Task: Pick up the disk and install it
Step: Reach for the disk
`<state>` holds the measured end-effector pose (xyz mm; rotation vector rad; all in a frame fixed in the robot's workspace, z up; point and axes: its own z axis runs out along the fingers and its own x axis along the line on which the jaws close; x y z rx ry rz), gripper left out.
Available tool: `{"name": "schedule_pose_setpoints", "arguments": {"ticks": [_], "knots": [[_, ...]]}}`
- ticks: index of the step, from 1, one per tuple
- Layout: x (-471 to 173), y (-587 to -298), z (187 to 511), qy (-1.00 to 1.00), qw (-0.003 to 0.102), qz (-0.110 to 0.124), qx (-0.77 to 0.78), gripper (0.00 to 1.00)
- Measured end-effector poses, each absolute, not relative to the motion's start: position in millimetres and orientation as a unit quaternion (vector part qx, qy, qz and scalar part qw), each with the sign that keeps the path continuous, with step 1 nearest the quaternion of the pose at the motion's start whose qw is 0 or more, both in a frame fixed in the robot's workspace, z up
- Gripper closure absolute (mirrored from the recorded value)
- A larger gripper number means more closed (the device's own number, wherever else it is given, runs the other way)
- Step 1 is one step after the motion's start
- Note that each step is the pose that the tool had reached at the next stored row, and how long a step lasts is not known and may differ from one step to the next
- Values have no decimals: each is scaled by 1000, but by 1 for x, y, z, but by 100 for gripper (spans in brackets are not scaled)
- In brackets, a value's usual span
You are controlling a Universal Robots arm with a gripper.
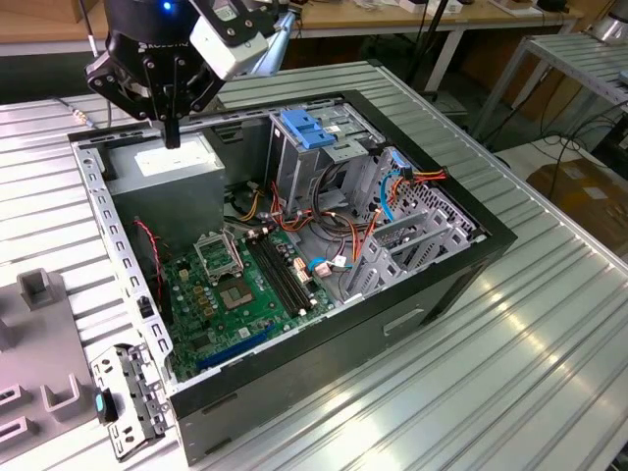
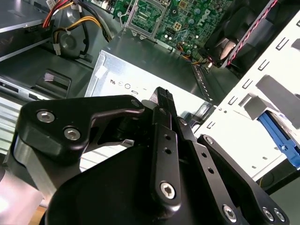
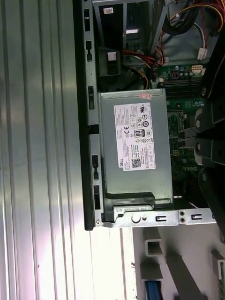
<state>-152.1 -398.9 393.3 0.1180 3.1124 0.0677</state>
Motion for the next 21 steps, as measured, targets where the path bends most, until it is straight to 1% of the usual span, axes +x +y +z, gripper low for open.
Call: {"name": "schedule_pose_setpoints", "arguments": {"ticks": [21], "knots": [[-173,-399,393,999,13,22,38,89]]}}
